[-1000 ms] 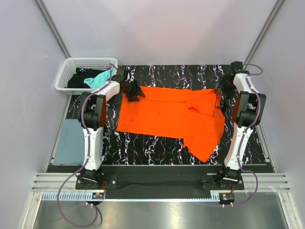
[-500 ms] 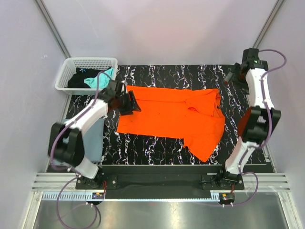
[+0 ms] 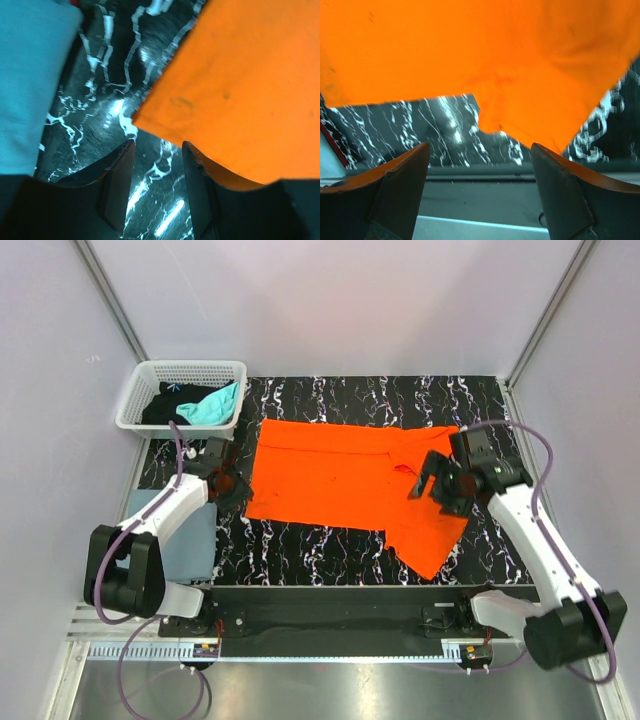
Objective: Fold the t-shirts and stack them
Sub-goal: Fold the tshirt
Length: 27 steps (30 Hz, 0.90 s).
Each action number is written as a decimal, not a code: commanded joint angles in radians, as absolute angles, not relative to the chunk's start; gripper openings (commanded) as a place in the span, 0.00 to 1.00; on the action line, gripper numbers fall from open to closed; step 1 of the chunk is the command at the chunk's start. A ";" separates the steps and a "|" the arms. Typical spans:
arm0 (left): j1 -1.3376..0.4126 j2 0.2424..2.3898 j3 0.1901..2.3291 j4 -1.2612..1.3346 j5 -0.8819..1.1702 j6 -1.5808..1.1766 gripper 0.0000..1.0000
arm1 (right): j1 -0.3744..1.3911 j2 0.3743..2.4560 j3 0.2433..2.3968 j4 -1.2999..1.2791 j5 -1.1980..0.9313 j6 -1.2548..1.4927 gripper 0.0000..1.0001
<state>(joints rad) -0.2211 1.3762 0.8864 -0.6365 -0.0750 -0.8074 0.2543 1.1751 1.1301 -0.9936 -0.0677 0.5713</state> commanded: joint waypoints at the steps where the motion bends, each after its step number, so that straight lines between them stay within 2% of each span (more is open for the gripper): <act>1: -0.186 1.397 0.864 -0.609 -0.143 -0.896 0.47 | 0.247 1.051 1.046 -1.020 -0.094 0.669 0.86; 4: -0.175 1.434 0.857 -0.586 -0.123 -0.904 0.45 | 0.249 0.999 1.011 -1.040 -0.095 0.683 0.78; 10: -0.173 1.493 0.851 -0.571 -0.071 -0.939 0.42 | 0.249 0.997 1.017 -1.098 -0.042 0.672 0.72; 18: -0.175 1.531 0.815 -0.563 -0.038 -0.963 0.46 | 0.247 1.040 0.993 -1.109 -0.006 0.750 0.77; 27: -0.175 1.628 0.853 -0.560 -0.043 -0.942 0.43 | 0.230 1.071 1.002 -1.103 0.038 0.739 0.78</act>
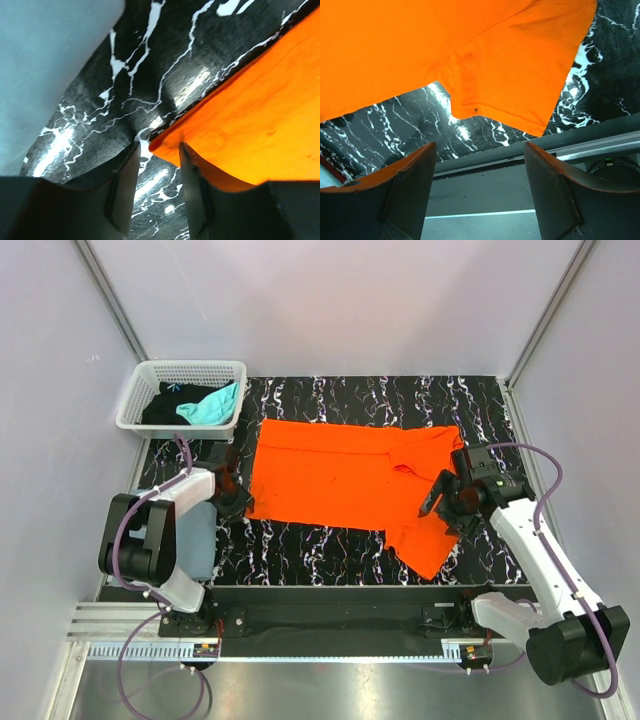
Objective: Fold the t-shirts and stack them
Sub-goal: Fold the tshirt
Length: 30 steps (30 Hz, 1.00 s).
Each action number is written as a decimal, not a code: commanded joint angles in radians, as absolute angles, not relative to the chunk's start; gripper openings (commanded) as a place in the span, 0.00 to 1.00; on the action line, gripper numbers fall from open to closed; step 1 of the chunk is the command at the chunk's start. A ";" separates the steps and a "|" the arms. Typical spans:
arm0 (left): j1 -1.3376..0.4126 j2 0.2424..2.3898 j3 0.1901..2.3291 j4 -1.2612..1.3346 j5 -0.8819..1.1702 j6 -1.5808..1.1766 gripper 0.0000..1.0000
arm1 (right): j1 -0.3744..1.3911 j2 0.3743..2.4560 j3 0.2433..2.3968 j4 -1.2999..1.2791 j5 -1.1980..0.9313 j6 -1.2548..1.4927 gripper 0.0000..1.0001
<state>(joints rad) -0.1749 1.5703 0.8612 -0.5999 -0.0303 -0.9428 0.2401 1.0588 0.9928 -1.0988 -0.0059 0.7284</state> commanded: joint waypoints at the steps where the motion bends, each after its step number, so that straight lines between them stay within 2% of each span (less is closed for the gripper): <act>1: -0.173 1.631 0.854 -0.560 -0.046 -0.939 0.41 | 0.224 1.075 0.999 -1.104 0.038 0.739 0.78; 2: -0.173 1.631 0.856 -0.560 -0.052 -0.936 0.38 | 0.218 1.078 0.999 -1.104 0.038 0.741 0.78; 3: -0.173 1.626 0.856 -0.560 -0.064 -0.931 0.27 | 0.212 1.084 0.994 -1.103 0.035 0.752 0.78; 5: -0.173 1.620 0.856 -0.558 -0.074 -0.924 0.17 | 0.178 1.089 0.977 -1.104 0.025 0.768 0.78; 6: -0.173 1.614 0.857 -0.558 -0.084 -0.913 0.02 | 0.158 1.097 0.957 -1.100 0.003 0.770 0.77; 7: -0.173 1.612 0.859 -0.558 -0.089 -0.907 0.00 | 0.137 1.101 0.947 -1.101 0.003 0.772 0.76; 10: -0.170 1.611 0.880 -0.558 -0.095 -0.878 0.00 | 0.052 1.124 0.882 -1.097 -0.035 0.779 0.69; 11: -0.170 1.614 0.888 -0.558 -0.091 -0.867 0.00 | 0.019 1.134 0.864 -1.095 -0.041 0.790 0.61; 14: -0.170 1.629 0.916 -0.555 -0.054 -0.848 0.00 | 0.006 1.167 0.789 -1.046 -0.070 0.810 0.57; 25: -0.170 1.617 0.928 -0.534 -0.020 -0.827 0.00 | 0.006 1.359 0.687 -0.861 -0.006 0.952 0.50; 30: -0.170 1.628 0.950 -0.532 -0.006 -0.816 0.00 | 0.005 1.377 0.716 -0.838 0.121 0.966 0.51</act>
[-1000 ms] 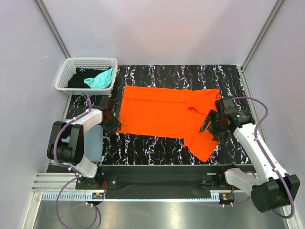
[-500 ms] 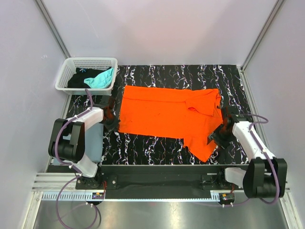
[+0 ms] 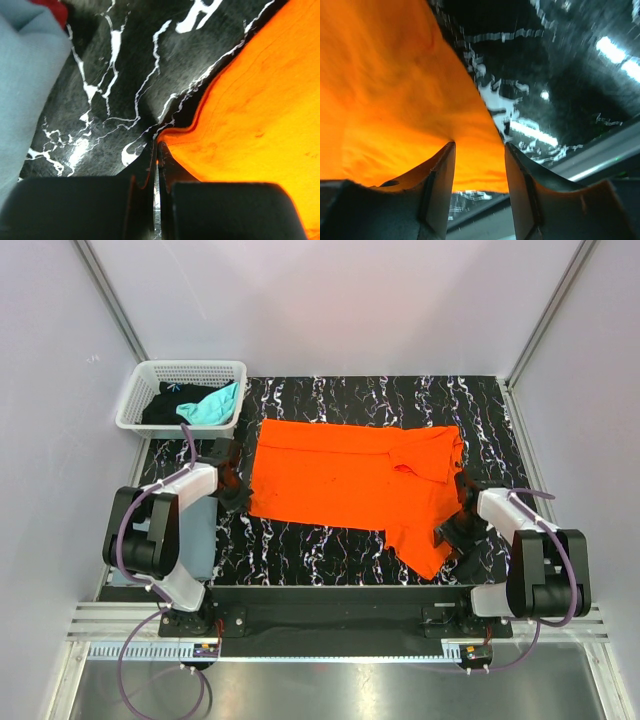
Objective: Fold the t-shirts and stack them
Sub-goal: Fold the tshirt
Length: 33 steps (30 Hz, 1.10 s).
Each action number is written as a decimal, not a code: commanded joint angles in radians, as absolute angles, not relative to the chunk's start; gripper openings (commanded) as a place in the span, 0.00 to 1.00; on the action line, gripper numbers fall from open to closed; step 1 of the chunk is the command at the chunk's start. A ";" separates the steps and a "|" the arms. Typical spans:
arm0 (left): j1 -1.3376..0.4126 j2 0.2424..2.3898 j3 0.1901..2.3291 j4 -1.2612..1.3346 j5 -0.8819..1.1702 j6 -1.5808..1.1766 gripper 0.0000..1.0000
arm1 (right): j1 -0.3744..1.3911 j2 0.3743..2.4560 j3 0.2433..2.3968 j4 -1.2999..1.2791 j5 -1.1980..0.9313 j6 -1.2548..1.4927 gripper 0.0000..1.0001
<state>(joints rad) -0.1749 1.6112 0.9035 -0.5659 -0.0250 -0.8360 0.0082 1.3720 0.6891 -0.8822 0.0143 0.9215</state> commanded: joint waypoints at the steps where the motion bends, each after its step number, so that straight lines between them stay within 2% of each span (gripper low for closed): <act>1: -0.169 1.629 0.951 -0.532 -0.006 -0.816 0.00 | 0.005 1.384 0.718 -0.836 0.129 0.968 0.51; 8: -0.161 1.624 0.962 -0.532 -0.006 -0.813 0.00 | 0.008 1.485 0.726 -0.761 0.129 0.997 0.48; 12: -0.155 1.621 0.966 -0.535 0.029 -0.807 0.00 | 0.006 1.490 0.700 -0.709 0.110 1.020 0.25; 16: -0.155 1.602 0.959 -0.538 0.023 -0.804 0.00 | 0.005 1.433 0.701 -0.739 0.126 1.026 0.18; 22: -0.153 1.575 0.934 -0.540 0.018 -0.816 0.00 | 0.006 1.367 0.709 -0.847 0.164 0.982 0.16; 26: -0.153 1.554 0.917 -0.541 0.023 -0.824 0.00 | 0.006 1.312 0.699 -0.879 0.143 0.945 0.00; 33: -0.153 1.479 0.862 -0.563 0.026 -0.827 0.00 | 0.006 1.164 0.736 -0.948 0.163 0.919 0.00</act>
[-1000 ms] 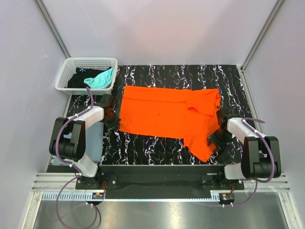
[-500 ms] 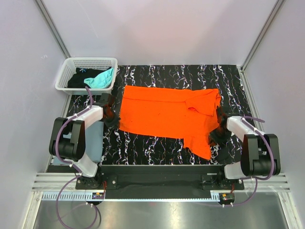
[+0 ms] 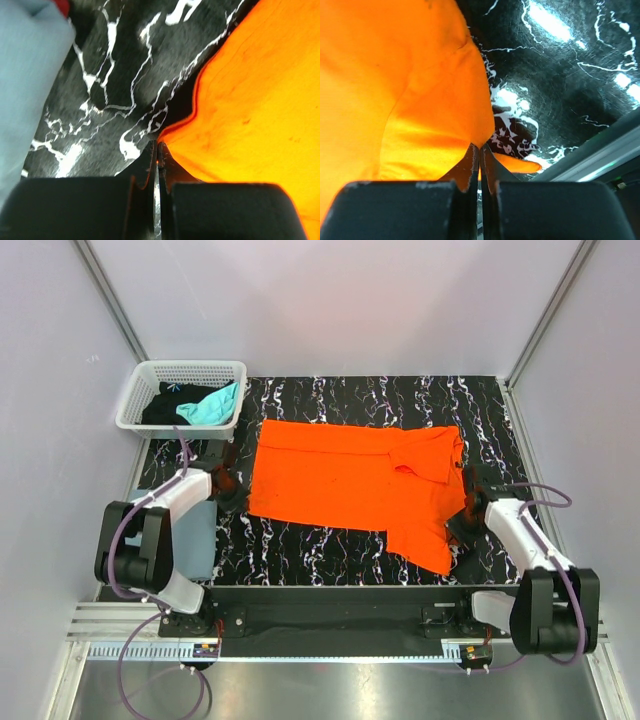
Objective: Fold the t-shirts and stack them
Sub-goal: Fold the tshirt
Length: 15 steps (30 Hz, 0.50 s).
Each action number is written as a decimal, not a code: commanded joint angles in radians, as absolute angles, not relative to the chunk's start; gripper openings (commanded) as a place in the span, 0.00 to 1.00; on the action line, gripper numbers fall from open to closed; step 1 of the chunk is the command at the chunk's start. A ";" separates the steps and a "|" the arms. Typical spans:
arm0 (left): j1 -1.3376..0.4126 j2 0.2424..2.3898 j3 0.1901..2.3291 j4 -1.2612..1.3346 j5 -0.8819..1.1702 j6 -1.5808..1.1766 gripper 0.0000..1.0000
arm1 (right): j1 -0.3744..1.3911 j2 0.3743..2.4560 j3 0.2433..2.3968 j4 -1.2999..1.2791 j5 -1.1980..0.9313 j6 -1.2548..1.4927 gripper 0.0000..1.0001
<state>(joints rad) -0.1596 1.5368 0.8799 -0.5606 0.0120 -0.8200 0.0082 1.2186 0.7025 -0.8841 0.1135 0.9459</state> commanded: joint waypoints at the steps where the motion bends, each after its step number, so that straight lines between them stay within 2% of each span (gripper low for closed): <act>1: -0.155 1.471 0.859 -0.566 0.029 -0.827 0.00 | 0.006 1.157 0.738 -0.953 0.161 0.901 0.00; 8: -0.155 1.433 0.870 -0.607 0.008 -0.770 0.00 | 0.006 1.089 0.828 -0.960 0.204 0.795 0.00; 15: -0.155 1.485 0.974 -0.623 0.003 -0.687 0.00 | 0.006 1.212 0.991 -0.897 0.221 0.678 0.00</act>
<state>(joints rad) -0.1596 1.4670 0.8890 -0.6296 0.0147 -0.7483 0.0082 1.1614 0.9070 -0.9375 0.1661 0.7547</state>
